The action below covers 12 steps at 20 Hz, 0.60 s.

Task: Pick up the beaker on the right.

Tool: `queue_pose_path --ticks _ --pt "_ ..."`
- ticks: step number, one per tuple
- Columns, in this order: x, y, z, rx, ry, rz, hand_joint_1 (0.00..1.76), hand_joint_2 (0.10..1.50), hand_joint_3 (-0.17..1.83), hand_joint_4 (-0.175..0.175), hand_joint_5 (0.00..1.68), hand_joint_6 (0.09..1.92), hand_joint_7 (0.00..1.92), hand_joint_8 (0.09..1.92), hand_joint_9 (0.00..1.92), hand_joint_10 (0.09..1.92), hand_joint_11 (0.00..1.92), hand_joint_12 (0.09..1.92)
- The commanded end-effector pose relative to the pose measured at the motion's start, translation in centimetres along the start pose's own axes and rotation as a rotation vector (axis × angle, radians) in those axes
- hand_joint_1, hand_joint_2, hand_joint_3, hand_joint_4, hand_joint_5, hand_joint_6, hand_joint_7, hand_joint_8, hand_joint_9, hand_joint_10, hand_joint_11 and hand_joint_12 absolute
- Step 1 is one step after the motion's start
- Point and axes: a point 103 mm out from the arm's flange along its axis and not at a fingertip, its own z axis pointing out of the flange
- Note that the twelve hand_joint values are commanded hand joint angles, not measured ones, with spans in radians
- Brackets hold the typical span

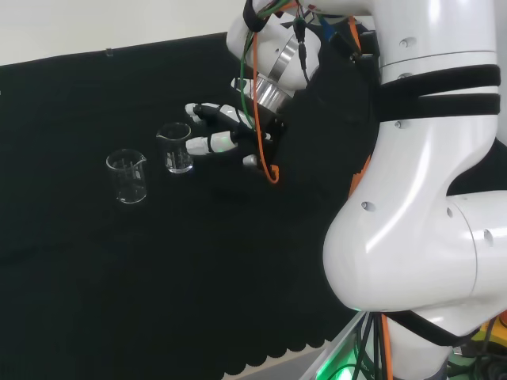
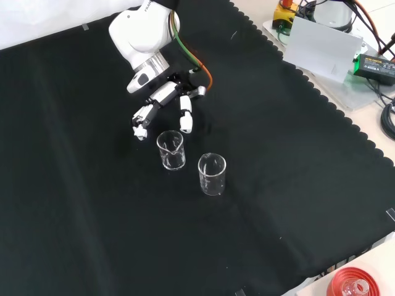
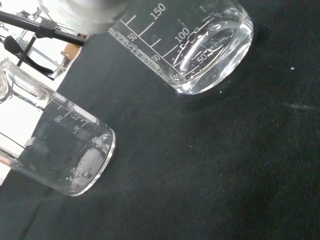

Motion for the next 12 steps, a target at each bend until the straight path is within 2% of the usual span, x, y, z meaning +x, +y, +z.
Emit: queue_pose_path --ticks 1,12 --pt "0.03 0.04 0.48 -0.015 0.021 -0.017 0.83 0.81 -0.17 -0.089 0.27 0.09 0.16 0.65 0.25 0.71 0.00 1.09" --pt "0.94 0.41 1.44 -0.002 0.048 -0.044 0.84 0.81 -0.17 -0.089 0.28 0.09 0.20 0.65 0.28 0.70 0.00 1.12"
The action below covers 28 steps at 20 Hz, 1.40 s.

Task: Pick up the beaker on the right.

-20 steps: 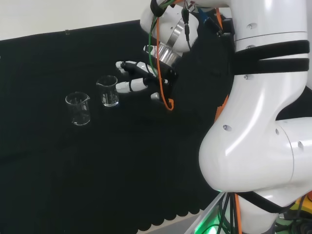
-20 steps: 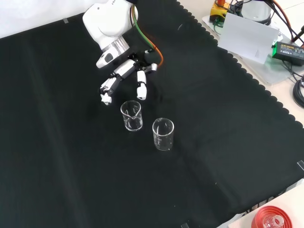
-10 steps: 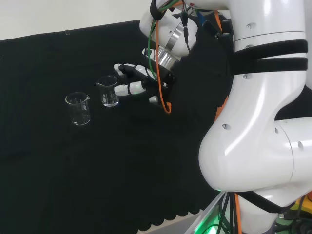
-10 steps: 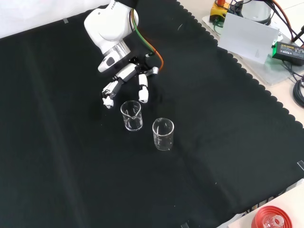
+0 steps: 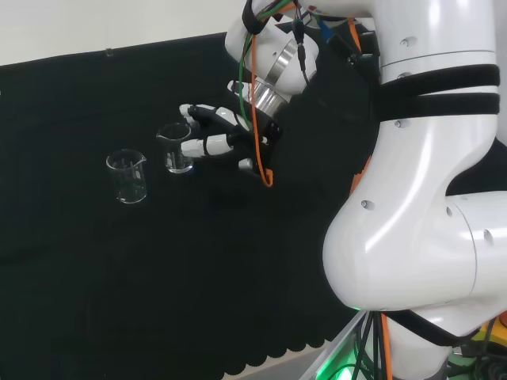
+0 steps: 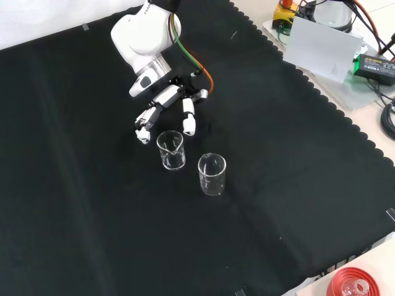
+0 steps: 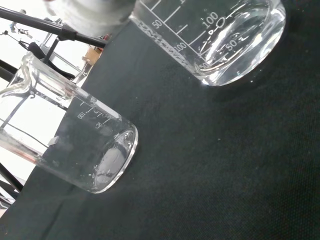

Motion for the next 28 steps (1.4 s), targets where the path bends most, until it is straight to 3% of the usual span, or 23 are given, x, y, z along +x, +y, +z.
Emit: queue_pose_path --ticks 1,21,28 --pt "0.1 0.1 0.5 0.008 0.006 0.000 0.84 0.81 -0.17 -0.089 0.29 0.09 0.20 0.65 0.28 0.70 0.00 1.12" --pt "0.4 0.8 2.3 -0.015 0.061 -0.012 0.84 0.82 -0.17 -0.089 0.29 0.09 0.19 0.64 0.27 0.69 0.00 1.13" --pt "0.2 1.4 2.6 0.006 0.065 -0.014 0.85 0.83 -0.17 -0.089 0.30 0.09 0.20 0.64 0.29 0.69 0.00 1.13"
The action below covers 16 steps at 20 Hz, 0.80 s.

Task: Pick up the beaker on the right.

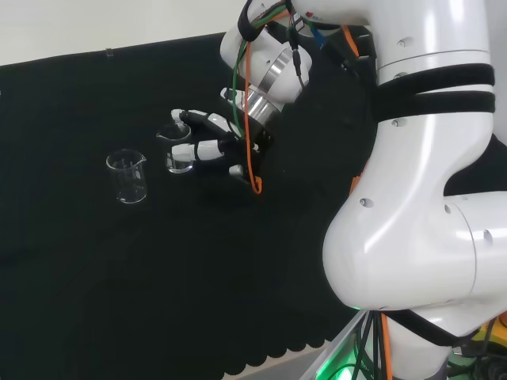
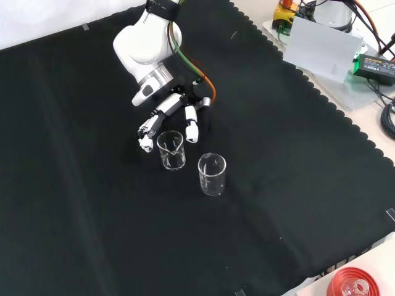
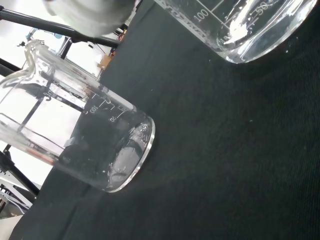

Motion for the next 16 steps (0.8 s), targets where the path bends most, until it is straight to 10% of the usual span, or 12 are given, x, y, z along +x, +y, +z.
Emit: queue_pose_path --ticks 1,16 --pt "-0.11 0.46 0.29 0.018 -0.001 -0.001 0.85 0.83 -0.17 -0.089 0.30 0.09 0.20 0.64 0.29 0.69 0.00 1.13" --pt "0.34 1.24 1.14 0.024 0.027 -0.019 0.87 0.83 -0.17 -0.086 0.35 0.09 0.27 0.65 0.33 0.68 0.00 1.18"
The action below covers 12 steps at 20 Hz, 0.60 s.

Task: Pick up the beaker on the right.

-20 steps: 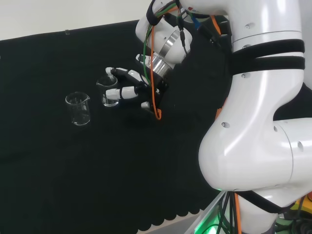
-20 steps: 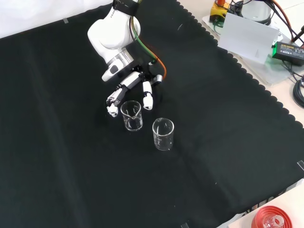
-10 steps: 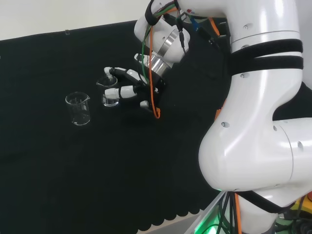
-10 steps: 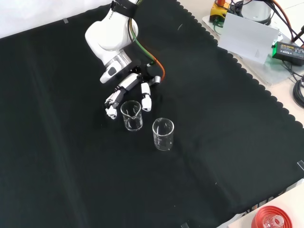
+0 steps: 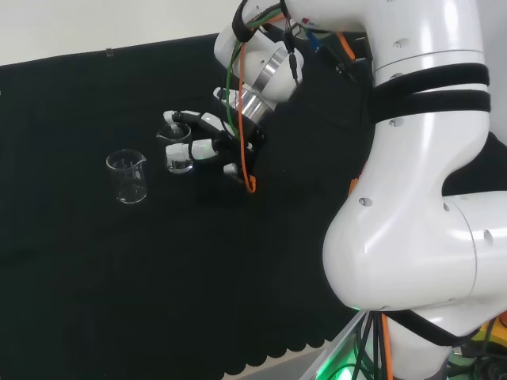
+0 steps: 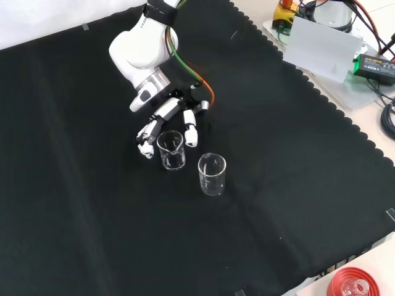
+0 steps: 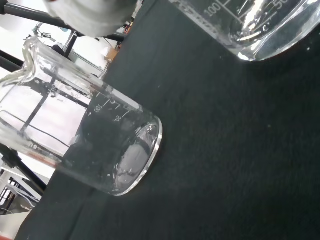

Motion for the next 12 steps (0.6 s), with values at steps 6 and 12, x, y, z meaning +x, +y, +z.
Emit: queue_pose_path --ticks 6,12 --pt "-0.10 -0.07 0.52 -0.010 0.012 -0.002 0.88 0.83 -0.17 -0.086 0.38 0.09 0.29 0.65 0.35 0.68 0.00 1.20" --pt "-0.13 -0.01 0.57 -0.018 0.015 -0.001 0.88 0.83 -0.17 -0.083 0.41 0.09 0.34 0.65 0.39 0.67 0.00 1.21"
